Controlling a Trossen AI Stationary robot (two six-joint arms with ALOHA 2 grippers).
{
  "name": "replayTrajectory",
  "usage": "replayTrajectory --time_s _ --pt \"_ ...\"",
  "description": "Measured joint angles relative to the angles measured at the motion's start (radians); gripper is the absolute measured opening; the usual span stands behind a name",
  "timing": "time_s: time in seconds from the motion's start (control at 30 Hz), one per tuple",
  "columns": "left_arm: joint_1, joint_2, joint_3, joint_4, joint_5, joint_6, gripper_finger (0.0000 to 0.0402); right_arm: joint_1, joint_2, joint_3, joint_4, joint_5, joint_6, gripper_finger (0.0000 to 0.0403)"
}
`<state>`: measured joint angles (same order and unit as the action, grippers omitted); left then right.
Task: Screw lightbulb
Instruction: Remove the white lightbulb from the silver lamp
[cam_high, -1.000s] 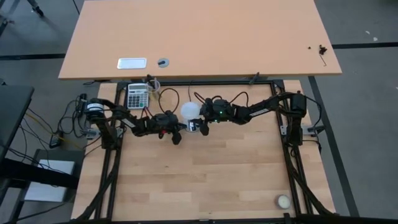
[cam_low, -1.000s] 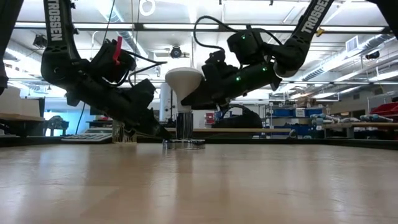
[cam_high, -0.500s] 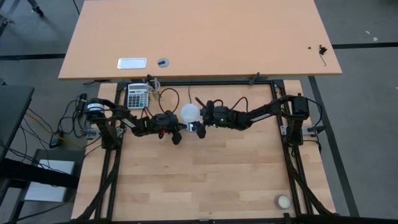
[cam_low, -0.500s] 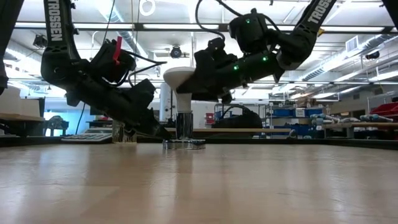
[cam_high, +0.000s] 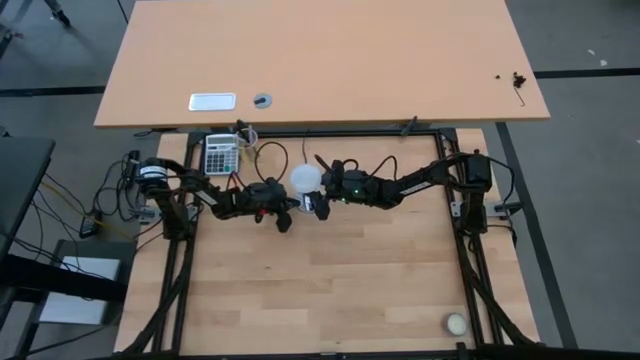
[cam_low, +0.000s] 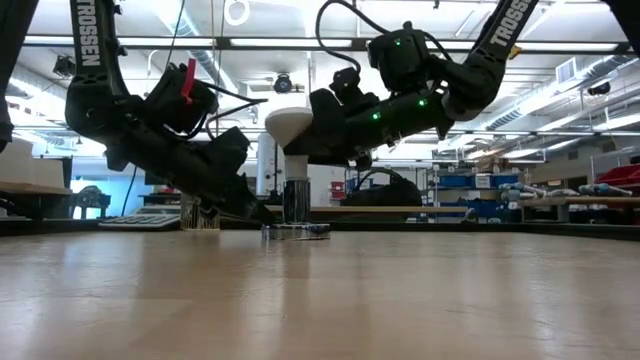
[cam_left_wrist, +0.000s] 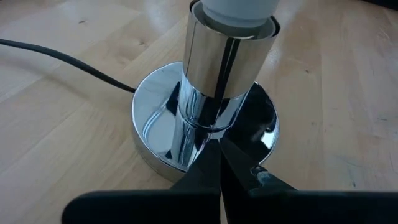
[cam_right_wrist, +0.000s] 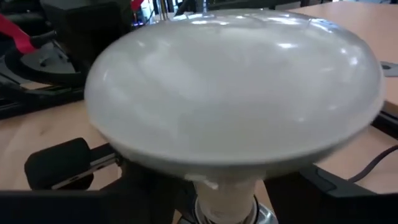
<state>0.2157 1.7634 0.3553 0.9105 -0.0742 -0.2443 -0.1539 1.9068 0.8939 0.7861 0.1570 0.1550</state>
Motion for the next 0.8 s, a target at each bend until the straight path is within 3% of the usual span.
replayTrajectory --time_s 0.2,0.47,0.8 --pt "0.000 0.000 0.002 -0.004 0.000 0.000 0.0000 -0.002 -0.003 -0.002 0.019 0.000 -0.006 0.0183" --pt "0.000 0.000 0.002 -0.007 0.000 -0.003 0.0000 -0.001 -0.004 -0.002 0.020 -0.008 -0.063 0.0191" --pt "0.000 0.000 0.001 -0.009 0.005 0.000 0.0000 -0.026 -0.022 0.005 -0.107 -0.084 -0.143 0.0210"
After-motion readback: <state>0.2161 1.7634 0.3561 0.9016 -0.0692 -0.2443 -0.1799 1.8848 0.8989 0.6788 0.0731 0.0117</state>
